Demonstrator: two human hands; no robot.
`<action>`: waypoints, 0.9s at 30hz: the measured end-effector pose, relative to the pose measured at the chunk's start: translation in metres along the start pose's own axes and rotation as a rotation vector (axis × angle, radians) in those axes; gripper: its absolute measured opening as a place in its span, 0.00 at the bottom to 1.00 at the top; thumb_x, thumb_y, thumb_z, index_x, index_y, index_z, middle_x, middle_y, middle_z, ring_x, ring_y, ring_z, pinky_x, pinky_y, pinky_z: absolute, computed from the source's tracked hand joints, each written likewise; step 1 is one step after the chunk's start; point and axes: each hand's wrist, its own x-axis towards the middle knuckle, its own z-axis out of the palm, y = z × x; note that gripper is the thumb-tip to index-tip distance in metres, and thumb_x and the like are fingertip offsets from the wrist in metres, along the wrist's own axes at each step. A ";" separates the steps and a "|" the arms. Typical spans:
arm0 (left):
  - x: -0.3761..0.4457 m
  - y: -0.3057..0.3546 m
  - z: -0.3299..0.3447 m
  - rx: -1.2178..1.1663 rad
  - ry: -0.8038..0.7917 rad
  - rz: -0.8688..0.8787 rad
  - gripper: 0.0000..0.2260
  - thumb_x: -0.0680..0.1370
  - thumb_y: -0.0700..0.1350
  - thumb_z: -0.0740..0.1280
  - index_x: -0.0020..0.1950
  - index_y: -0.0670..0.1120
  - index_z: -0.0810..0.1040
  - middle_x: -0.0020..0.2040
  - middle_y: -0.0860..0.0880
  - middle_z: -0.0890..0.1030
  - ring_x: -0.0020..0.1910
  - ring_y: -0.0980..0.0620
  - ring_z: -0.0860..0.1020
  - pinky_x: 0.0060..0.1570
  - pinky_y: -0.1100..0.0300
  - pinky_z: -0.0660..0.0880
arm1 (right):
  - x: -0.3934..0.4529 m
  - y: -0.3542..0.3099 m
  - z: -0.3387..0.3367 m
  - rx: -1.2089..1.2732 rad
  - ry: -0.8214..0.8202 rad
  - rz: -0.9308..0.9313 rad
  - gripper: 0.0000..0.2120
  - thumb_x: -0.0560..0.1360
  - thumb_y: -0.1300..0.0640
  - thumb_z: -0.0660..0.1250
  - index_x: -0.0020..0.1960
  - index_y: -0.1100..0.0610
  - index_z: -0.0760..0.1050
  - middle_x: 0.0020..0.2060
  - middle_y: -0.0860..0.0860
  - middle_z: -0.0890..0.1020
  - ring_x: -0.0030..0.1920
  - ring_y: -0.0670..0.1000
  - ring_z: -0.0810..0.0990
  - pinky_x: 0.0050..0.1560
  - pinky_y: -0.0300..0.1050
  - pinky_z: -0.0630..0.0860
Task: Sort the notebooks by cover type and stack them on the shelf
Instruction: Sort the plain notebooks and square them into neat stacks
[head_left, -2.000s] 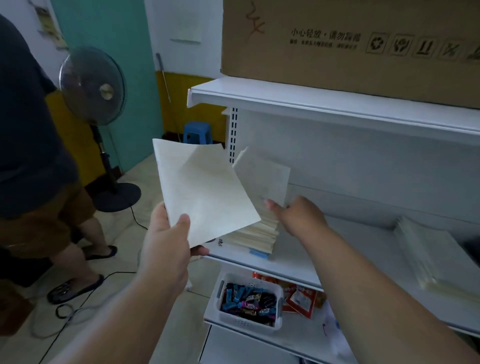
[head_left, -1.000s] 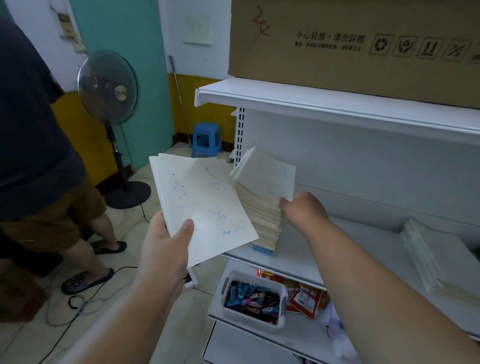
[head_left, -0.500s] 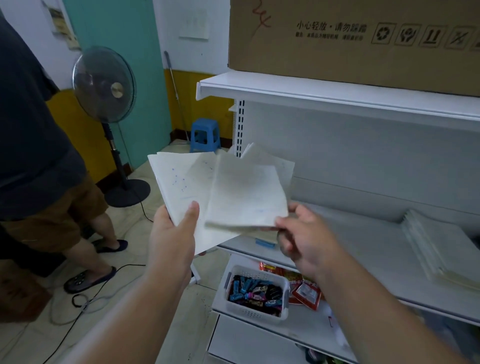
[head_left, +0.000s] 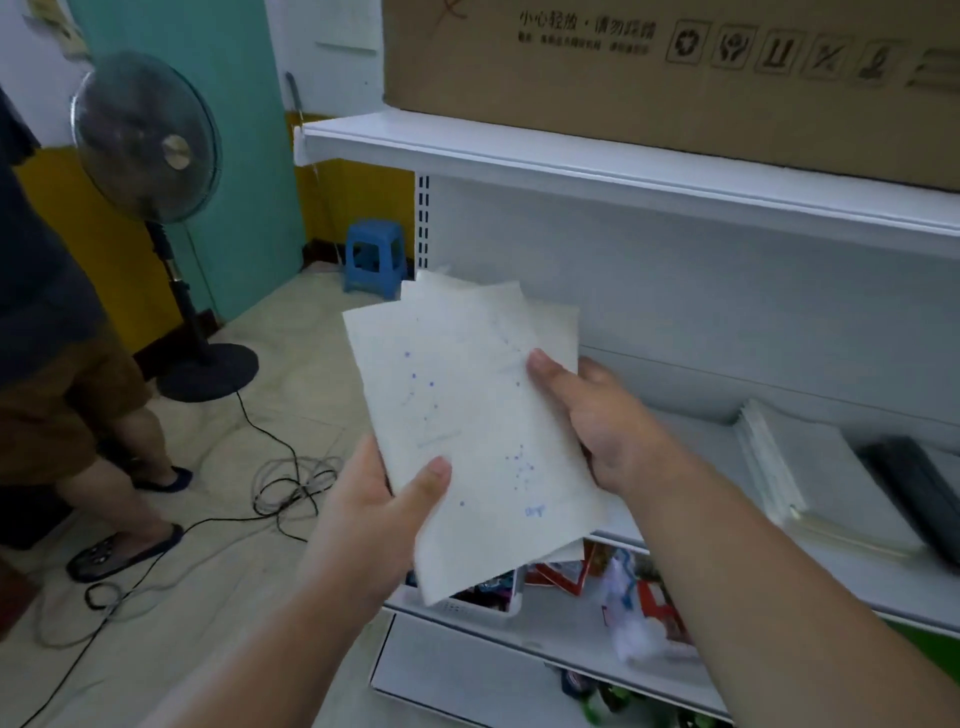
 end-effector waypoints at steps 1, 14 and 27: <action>0.003 -0.002 0.014 0.027 -0.018 -0.025 0.14 0.76 0.47 0.73 0.60 0.56 0.77 0.56 0.54 0.85 0.56 0.48 0.83 0.55 0.41 0.79 | 0.000 0.002 -0.013 0.034 0.031 -0.040 0.09 0.78 0.52 0.69 0.55 0.55 0.78 0.45 0.54 0.87 0.44 0.54 0.86 0.49 0.57 0.83; 0.047 -0.057 0.304 0.487 -0.174 -0.238 0.13 0.77 0.55 0.69 0.52 0.47 0.81 0.41 0.52 0.83 0.40 0.50 0.83 0.40 0.55 0.80 | 0.004 0.040 -0.313 -0.256 0.486 -0.032 0.13 0.77 0.45 0.69 0.57 0.51 0.76 0.51 0.48 0.83 0.54 0.52 0.81 0.54 0.48 0.75; 0.068 -0.116 0.440 0.820 -0.326 -0.111 0.20 0.78 0.47 0.66 0.69 0.47 0.67 0.53 0.50 0.75 0.50 0.46 0.77 0.50 0.50 0.79 | 0.063 0.064 -0.445 -0.739 0.503 0.212 0.16 0.81 0.55 0.59 0.64 0.62 0.67 0.51 0.57 0.73 0.39 0.52 0.72 0.34 0.43 0.65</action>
